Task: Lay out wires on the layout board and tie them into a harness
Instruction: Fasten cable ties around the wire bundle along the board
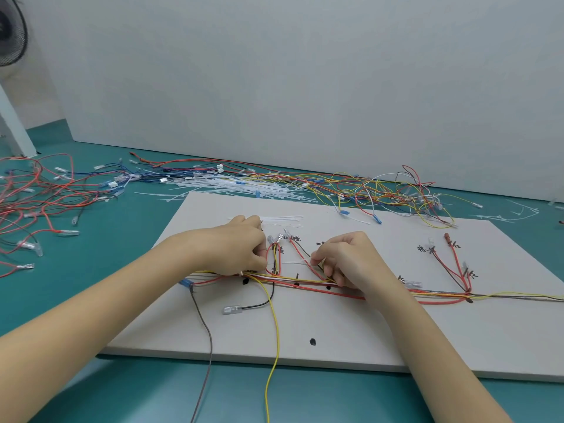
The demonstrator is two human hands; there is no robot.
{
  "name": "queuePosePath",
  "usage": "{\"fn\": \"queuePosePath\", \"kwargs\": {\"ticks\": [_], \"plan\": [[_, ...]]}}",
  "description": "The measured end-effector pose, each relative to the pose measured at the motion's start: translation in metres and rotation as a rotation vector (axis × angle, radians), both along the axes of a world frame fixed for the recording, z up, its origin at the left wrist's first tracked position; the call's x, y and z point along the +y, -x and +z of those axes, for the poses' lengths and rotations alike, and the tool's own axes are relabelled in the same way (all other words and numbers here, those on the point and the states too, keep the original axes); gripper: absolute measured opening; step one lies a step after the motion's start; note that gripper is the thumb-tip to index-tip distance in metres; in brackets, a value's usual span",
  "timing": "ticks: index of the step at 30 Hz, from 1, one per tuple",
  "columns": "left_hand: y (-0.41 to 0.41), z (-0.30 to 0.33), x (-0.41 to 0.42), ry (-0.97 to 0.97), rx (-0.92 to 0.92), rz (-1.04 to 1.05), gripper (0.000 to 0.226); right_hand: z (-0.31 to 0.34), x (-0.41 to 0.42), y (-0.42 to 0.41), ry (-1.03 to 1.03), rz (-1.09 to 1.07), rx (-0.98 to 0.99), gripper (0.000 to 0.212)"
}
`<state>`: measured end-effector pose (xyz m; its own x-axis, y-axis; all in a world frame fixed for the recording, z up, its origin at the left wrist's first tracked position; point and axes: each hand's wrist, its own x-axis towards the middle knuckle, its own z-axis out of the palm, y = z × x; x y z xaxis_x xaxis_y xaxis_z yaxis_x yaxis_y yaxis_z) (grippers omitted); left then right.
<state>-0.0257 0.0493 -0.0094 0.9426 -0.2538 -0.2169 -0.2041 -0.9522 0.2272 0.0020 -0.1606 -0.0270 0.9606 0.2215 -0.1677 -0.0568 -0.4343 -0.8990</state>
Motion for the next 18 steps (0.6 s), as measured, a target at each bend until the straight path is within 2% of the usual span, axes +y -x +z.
{"fn": "queuePosePath", "kwargs": {"ticks": [11,15,18], "plan": [[-0.001,-0.005,0.01,0.159,0.018,0.013,0.012,0.003,0.002,0.003,-0.008,0.02,0.004,0.016],[-0.001,-0.001,0.014,0.156,0.044,0.029,0.013,0.004,0.003,0.005,-0.008,0.023,-0.002,0.018],[-0.002,0.0,0.014,0.265,0.031,0.076,0.009,0.004,0.001,0.003,-0.044,-0.016,-0.008,0.017]]}}
